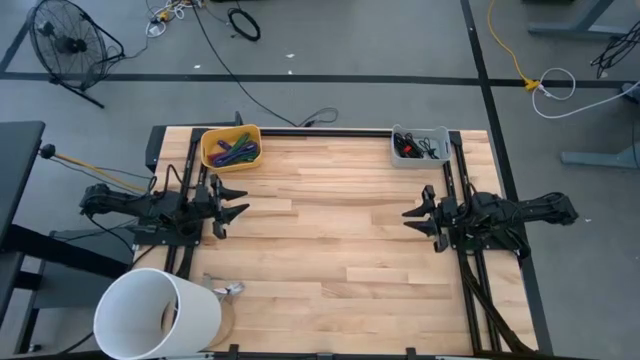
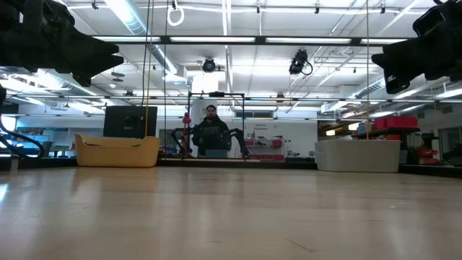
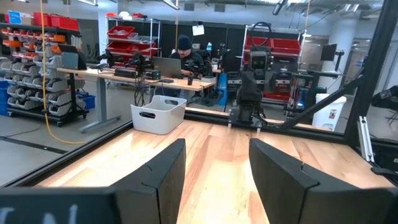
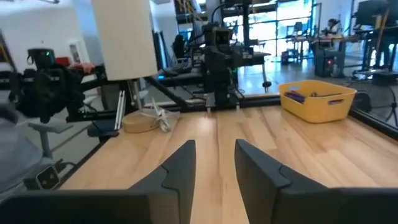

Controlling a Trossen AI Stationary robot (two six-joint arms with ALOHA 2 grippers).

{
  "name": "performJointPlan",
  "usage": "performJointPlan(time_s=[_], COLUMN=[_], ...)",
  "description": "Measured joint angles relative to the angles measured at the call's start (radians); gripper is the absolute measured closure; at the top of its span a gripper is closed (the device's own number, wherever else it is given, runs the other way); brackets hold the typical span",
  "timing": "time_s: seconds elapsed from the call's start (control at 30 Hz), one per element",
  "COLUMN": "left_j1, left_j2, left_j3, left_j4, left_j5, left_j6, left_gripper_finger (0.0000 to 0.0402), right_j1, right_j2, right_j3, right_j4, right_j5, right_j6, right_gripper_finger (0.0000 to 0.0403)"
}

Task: Pick & Place USB Port
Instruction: Return to Home Position

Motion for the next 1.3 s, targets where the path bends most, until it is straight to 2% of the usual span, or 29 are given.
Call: performJointPlan(time_s=[0.6,1.3], left_j1=[0.043,0.043], left_j2=[0.002,0.005], left_j3=[0.0,0.0], left_j4=[0.0,0.0], left_j5=[0.0,0.0], left_j6=[0.0,0.0], left_gripper_finger=[0.022,0.022], right_j1=[0.0,0.0], right_j2=[0.008,0.008], right_j3=[0.0,0.0], right_j4=[0.003,0.003], right_j5=[-0.01,-0.01], right_j6=[-0.004,-0.005], right_gripper_finger=[0.0289,0.0289])
